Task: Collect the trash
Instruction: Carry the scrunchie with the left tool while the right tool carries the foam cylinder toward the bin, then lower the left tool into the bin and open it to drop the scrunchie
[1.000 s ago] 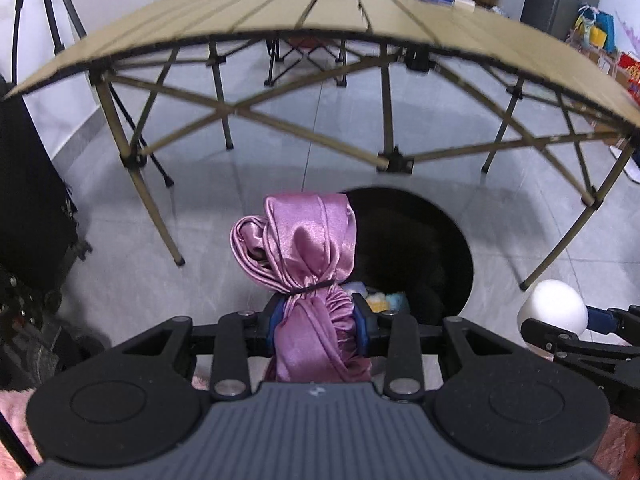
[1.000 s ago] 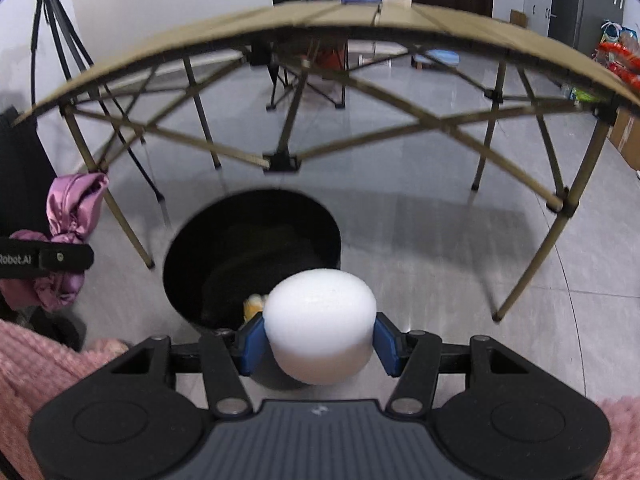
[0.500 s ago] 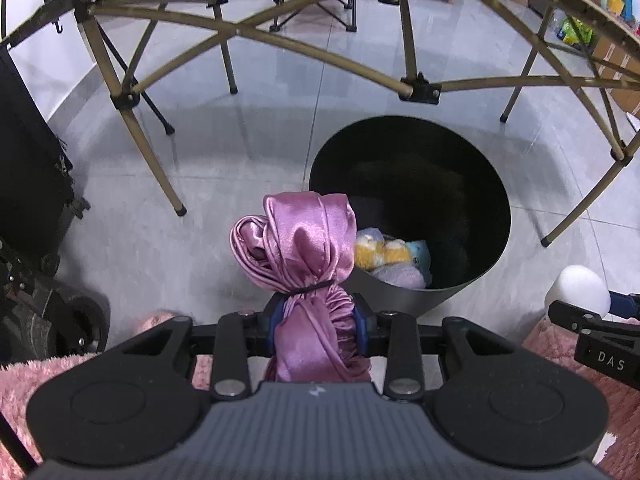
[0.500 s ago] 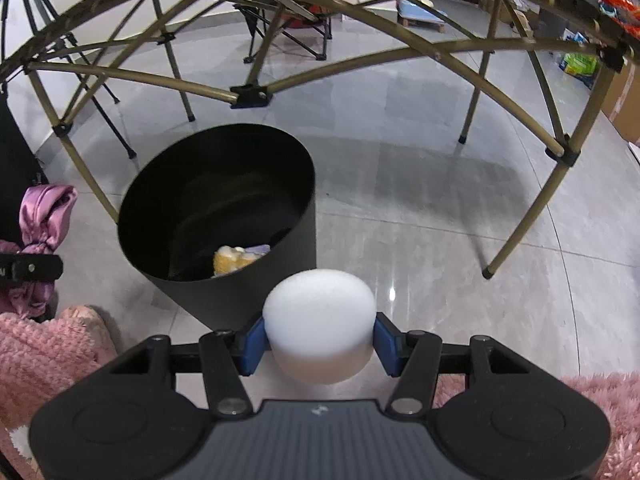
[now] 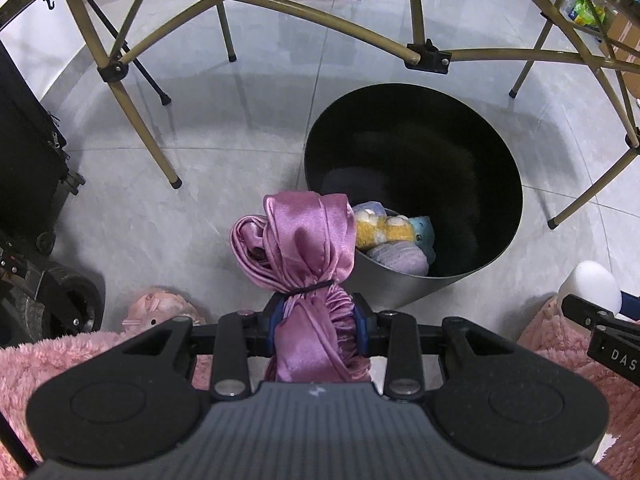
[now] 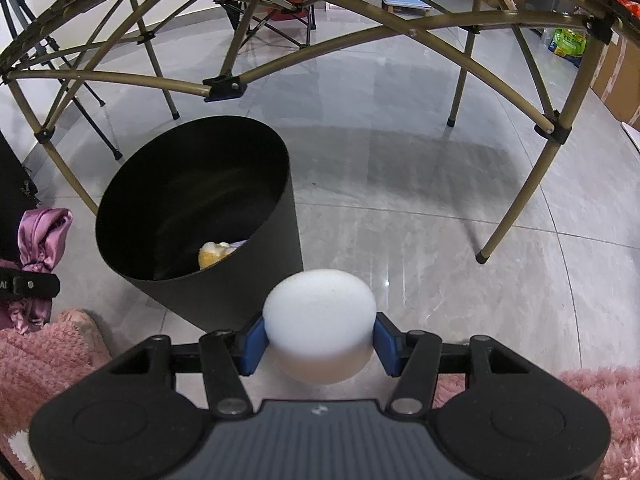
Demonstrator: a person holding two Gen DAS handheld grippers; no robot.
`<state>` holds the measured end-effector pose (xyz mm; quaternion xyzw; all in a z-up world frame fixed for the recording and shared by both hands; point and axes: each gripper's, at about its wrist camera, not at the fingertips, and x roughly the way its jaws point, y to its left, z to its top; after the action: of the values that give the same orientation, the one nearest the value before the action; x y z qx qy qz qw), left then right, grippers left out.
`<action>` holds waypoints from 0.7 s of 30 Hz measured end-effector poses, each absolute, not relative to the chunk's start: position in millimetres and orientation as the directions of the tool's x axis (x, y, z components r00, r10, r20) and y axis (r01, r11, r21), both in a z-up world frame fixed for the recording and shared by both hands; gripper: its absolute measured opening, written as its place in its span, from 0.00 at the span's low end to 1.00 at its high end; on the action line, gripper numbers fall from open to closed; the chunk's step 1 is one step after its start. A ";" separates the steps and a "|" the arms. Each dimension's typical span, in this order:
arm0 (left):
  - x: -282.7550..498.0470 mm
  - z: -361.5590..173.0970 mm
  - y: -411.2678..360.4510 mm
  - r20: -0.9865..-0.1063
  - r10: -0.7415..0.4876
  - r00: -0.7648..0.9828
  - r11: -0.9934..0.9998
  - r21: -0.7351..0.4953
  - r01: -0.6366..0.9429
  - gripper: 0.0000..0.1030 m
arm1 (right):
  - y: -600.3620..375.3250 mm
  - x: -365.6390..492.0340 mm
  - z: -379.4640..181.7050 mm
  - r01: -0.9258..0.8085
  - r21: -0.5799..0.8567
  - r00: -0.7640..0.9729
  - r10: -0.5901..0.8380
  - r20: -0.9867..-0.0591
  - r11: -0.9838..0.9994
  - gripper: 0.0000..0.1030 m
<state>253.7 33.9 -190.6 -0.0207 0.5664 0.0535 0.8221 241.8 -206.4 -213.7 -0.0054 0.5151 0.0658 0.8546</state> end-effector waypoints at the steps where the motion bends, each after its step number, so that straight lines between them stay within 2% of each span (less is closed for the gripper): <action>1: 255.1 -190.3 32.7 -0.934 0.063 0.352 0.994 0.026 -0.109 0.34 | -207.8 242.4 -214.6 -0.115 0.059 0.458 0.106 -0.882 0.992 0.53; 21: 292.1 -183.6 -8.7 -0.935 0.023 0.355 0.999 0.010 -0.039 0.34 | -231.2 254.5 -230.7 -0.040 0.062 0.443 0.073 -0.894 0.997 0.53</action>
<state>292.1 -8.7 -183.6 -0.0071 0.5678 0.0187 0.8230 254.5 -231.2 -230.7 0.0158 0.5268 0.0331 0.8492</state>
